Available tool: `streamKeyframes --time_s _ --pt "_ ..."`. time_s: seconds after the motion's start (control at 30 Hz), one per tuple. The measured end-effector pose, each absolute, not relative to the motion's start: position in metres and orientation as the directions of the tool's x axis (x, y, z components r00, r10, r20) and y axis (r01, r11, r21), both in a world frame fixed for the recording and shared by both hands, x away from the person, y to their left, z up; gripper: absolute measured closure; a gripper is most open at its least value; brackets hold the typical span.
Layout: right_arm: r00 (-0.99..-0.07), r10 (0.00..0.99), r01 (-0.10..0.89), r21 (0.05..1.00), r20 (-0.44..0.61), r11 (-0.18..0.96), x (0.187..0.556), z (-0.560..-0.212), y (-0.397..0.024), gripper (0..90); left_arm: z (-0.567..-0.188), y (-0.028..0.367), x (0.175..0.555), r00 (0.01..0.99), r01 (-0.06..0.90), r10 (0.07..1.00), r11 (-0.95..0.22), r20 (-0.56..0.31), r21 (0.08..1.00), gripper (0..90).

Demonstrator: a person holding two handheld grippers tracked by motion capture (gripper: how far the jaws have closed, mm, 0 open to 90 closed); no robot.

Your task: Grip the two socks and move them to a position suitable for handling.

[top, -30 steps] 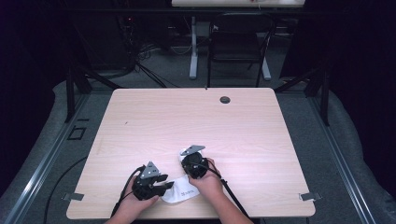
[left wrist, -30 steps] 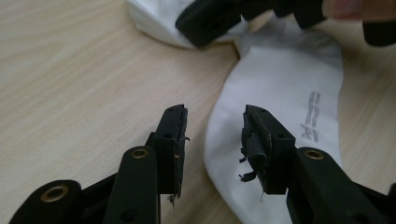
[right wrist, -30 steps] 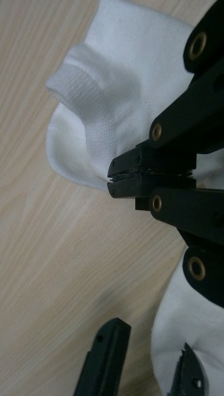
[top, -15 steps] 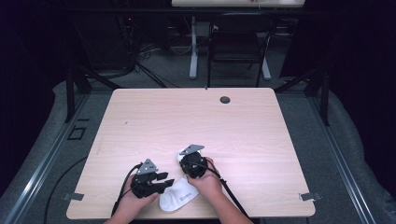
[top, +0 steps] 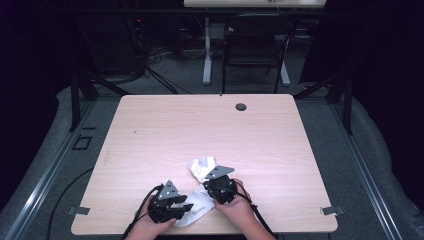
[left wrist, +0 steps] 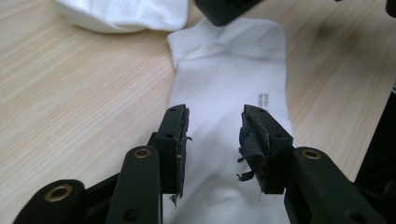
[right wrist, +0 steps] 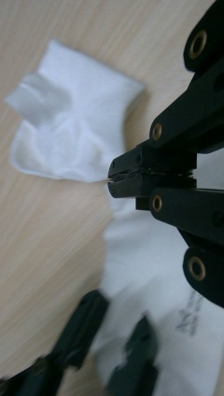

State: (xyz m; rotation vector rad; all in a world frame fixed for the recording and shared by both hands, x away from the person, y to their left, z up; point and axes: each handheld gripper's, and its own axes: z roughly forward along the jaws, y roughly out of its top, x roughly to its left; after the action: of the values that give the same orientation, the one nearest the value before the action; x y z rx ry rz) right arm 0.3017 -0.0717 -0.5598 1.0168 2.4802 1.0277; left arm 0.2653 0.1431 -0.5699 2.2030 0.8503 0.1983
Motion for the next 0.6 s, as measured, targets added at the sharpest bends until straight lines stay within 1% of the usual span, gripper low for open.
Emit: streamKeyframes --time_s 0.1,0.13,0.2,0.23,0.27,0.3,0.33,0.37,0.6 --pt "-0.713 0.701 0.514 0.679 -0.002 0.524 0.300 -0.567 -0.076 89.6 -0.570 0.147 0.266 0.756 0.532 0.643 -0.494 -0.124 0.688 62.3" --pt "-0.701 0.714 0.533 0.664 -0.001 0.525 0.301 -0.573 -0.081 90.0 -0.570 0.150 0.265 0.743 0.546 0.657 -0.484 -0.129 0.684 62.7" --pt "-0.692 0.722 0.543 0.671 0.018 0.505 0.300 -0.574 -0.086 90.0 -0.570 0.152 0.265 0.744 0.539 0.660 -0.499 -0.107 0.679 63.9" --pt "-0.688 0.725 0.546 0.670 0.015 0.503 0.300 -0.574 -0.087 89.9 -0.572 0.153 0.265 0.744 0.534 0.663 -0.510 -0.087 0.675 64.1" --pt "-0.688 0.725 0.546 0.670 0.015 0.503 0.300 -0.574 -0.087 89.9 -0.572 0.153 0.265 0.744 0.534 0.663 -0.510 -0.087 0.675 64.4" --pt "-0.687 0.727 0.552 0.655 0.008 0.515 0.298 -0.572 -0.090 89.9 -0.575 0.153 0.267 0.741 0.528 0.668 -0.518 -0.068 0.673 64.7" --pt "-0.677 0.736 0.560 0.659 0.014 0.503 0.297 -0.573 -0.090 89.9 -0.575 0.153 0.267 0.741 0.528 0.668 -0.518 -0.068 0.673 64.6" --pt "-0.676 0.736 0.567 0.654 0.022 0.501 0.295 -0.572 -0.092 89.9 -0.576 0.153 0.269 0.744 0.508 0.667 -0.526 -0.040 0.683 64.6" --pt "-0.651 0.758 0.593 0.646 0.033 0.481 0.284 -0.572 -0.100 90.0 -0.579 0.149 0.281 0.741 0.485 0.671 -0.514 -0.020 0.708 62.9"
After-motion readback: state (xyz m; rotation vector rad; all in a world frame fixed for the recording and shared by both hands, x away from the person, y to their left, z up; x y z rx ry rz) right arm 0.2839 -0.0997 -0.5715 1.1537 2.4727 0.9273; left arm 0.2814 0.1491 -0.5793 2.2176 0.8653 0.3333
